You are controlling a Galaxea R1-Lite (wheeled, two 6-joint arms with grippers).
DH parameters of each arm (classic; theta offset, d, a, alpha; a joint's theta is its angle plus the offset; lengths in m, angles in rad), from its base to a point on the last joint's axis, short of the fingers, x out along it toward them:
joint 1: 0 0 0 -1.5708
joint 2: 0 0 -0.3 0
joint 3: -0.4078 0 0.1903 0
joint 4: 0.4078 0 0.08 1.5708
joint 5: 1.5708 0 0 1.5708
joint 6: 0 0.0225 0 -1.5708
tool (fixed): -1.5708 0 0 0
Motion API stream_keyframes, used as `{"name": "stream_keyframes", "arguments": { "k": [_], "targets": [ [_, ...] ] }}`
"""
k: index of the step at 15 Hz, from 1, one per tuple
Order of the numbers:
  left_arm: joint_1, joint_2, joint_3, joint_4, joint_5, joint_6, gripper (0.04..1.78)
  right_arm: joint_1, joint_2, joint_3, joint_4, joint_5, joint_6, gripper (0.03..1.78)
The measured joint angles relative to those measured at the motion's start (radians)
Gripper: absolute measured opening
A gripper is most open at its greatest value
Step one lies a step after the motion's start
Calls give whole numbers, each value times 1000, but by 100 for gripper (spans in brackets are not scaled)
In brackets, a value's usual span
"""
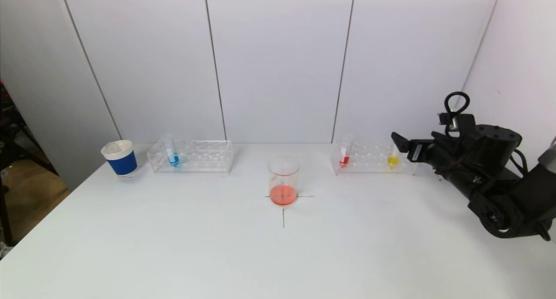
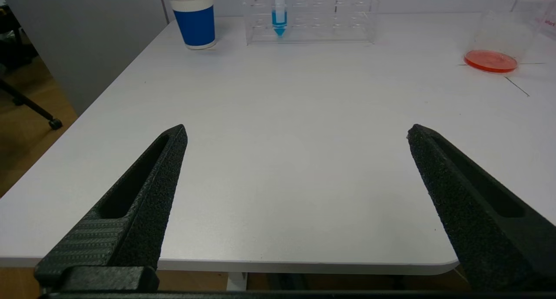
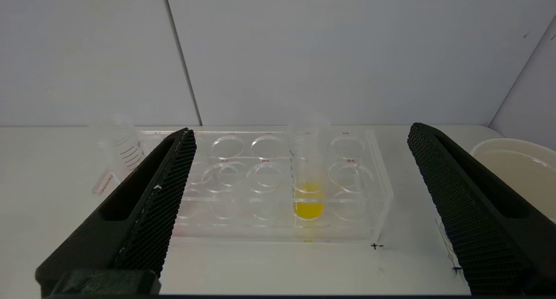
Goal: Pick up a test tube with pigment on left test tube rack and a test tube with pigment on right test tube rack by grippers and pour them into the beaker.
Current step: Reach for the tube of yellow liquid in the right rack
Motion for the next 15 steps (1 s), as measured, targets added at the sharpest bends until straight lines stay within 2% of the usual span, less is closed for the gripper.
{"name": "stream_keyframes", "arguments": {
  "k": [3,9,15],
  "targets": [
    [0,0,0,0,0,0,177,3,58,-26,-17,-6,0,177],
    [0,0,0,0,-1,0,177,4,145,-97,-38,-52,0,177],
    [0,0,0,0,0,0,177,3,216,-166,-25,-54,0,177]
  ]
}}
